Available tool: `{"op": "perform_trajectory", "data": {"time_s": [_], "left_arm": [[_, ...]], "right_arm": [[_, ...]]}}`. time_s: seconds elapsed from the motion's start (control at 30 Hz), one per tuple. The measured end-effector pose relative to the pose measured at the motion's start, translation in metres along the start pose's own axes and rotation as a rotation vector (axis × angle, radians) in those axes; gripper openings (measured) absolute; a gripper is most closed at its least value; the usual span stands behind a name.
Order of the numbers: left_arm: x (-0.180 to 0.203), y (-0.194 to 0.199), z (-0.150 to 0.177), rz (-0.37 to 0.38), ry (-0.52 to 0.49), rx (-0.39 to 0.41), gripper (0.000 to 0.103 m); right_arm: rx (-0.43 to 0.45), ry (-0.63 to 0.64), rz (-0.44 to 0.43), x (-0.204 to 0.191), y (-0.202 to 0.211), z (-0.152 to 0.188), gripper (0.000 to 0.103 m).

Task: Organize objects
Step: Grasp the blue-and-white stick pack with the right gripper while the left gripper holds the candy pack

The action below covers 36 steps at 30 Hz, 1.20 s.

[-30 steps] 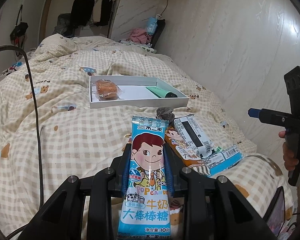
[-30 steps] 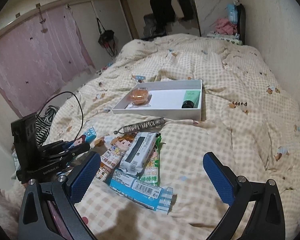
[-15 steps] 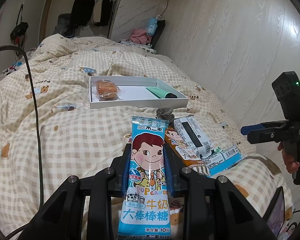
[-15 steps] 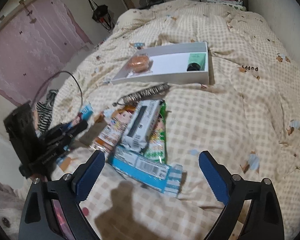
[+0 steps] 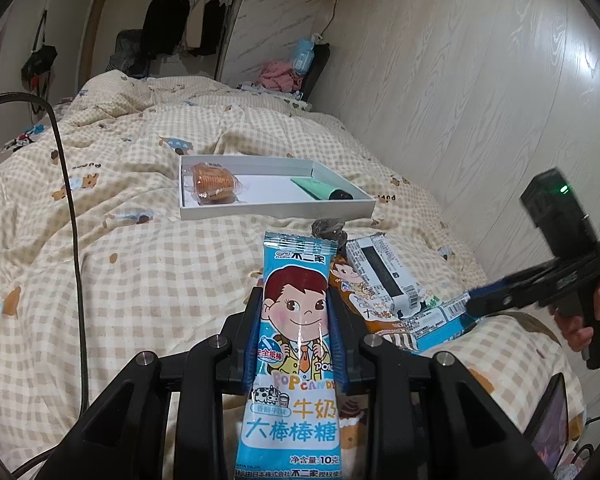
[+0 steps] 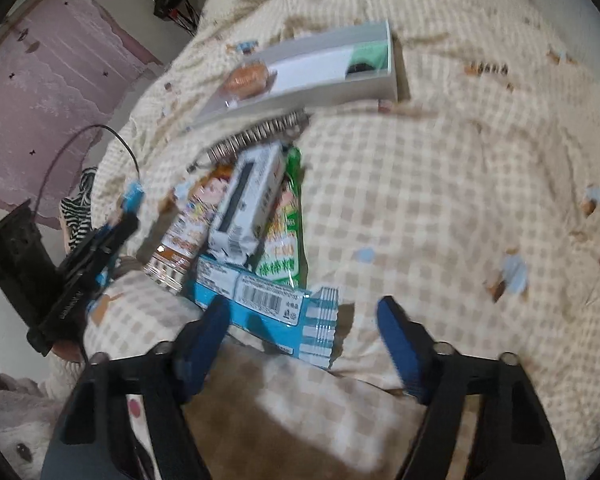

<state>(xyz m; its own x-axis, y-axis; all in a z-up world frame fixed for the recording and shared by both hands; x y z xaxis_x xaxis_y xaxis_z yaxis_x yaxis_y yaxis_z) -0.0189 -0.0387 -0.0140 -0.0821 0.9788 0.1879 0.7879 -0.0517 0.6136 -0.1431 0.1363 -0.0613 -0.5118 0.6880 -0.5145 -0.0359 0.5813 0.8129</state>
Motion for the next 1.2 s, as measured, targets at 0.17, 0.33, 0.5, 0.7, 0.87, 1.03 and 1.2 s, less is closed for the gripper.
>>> {"op": "perform_trajectory", "data": {"time_s": [0.17, 0.33, 0.5, 0.7, 0.87, 1.03, 1.2], "left_arm": [[-0.002, 0.012, -0.002, -0.013, 0.008, 0.061, 0.032], [-0.002, 0.009, -0.003, -0.011, 0.004, 0.053, 0.032], [-0.006, 0.008, -0.003, -0.006, 0.025, 0.047, 0.032], [-0.003, 0.007, -0.002, -0.025, 0.016, 0.038, 0.032], [0.0, 0.011, -0.001, -0.034, 0.001, 0.048, 0.032], [-0.002, 0.01, 0.0, -0.031, 0.015, 0.038, 0.032], [-0.003, 0.012, -0.001, -0.026, 0.016, 0.038, 0.032]], "right_arm": [[0.007, -0.022, -0.075, 0.002, -0.002, -0.004, 0.036], [0.093, 0.003, -0.154, -0.008, 0.031, -0.008, 0.02], [0.152, 0.02, -0.172, -0.019, 0.067, -0.006, 0.015], [0.249, 0.069, -0.022, -0.025, 0.114, -0.017, 0.014], [0.367, 0.144, 0.022, -0.035, 0.131, -0.041, 0.014], [0.447, 0.103, -0.089, -0.031, 0.115, -0.045, 0.014], [0.387, -0.032, -0.07, 0.003, 0.08, -0.028, 0.014]]}}
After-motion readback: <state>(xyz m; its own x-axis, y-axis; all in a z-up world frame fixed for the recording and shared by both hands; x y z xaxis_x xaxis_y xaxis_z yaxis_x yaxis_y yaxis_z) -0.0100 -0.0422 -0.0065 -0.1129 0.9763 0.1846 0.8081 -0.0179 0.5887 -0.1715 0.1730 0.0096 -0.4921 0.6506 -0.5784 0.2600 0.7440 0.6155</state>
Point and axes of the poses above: each gripper's, at about its wrist camera, not at the fingertips, and y roughly against the way its jaws point, x to its right, z to its underside, the point moved 3 cm from there along -y, roughly the way its jaws point, and after that the axes turned 9 degrees about -z, right-handed, at the moved point
